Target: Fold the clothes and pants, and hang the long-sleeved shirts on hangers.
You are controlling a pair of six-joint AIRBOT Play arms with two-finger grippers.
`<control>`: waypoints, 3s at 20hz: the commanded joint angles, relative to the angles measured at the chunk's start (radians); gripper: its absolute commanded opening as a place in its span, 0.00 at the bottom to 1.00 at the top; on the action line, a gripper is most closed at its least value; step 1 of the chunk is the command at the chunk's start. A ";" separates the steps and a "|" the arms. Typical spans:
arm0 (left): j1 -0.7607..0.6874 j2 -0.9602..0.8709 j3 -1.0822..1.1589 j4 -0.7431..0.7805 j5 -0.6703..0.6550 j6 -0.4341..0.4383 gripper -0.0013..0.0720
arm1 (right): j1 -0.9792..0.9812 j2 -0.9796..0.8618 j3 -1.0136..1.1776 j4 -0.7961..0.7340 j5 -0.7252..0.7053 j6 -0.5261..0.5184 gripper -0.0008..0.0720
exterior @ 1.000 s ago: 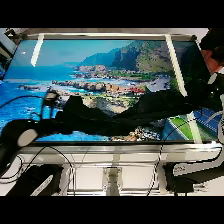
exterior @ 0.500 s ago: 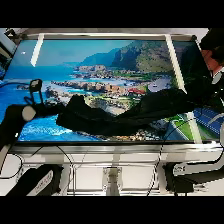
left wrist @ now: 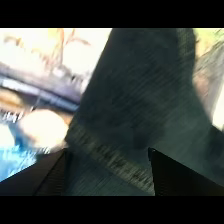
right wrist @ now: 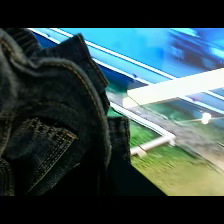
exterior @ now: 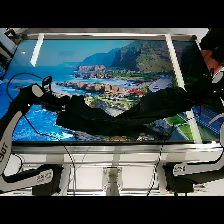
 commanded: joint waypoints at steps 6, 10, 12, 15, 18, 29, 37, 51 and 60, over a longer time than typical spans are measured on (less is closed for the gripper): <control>0.077 -0.053 0.016 -0.132 -0.016 0.042 0.79 | 0.000 0.000 0.000 0.047 -0.015 -0.019 0.04; 0.077 -0.126 0.016 -0.312 0.029 0.129 0.59 | 0.000 0.000 0.000 0.051 -0.015 -0.019 0.04; 0.079 -0.131 0.016 -0.309 0.034 0.143 0.21 | 0.000 0.000 0.000 0.053 -0.015 -0.019 0.04; 0.119 -0.054 0.016 -0.309 0.066 0.157 0.05 | 0.000 0.000 0.000 0.069 -0.016 -0.034 0.04; 0.192 0.148 0.016 -0.309 0.154 0.238 0.05 | -0.001 0.001 0.047 0.169 0.009 -0.154 0.04; 0.460 0.732 -0.051 0.098 -0.176 0.228 0.05 | -0.003 0.126 0.246 0.134 0.068 -0.153 0.04; 0.456 0.884 -0.404 0.216 -0.610 0.228 0.05 | -0.060 0.140 -0.053 0.004 0.311 -0.098 0.04; 0.457 0.690 -0.223 -0.156 -0.451 0.374 0.51 | -0.162 0.105 -0.073 0.174 0.192 -0.248 0.70; 0.457 0.587 -0.224 -0.156 -0.457 0.374 0.51 | -0.161 -0.072 -0.084 0.291 0.087 -0.523 0.60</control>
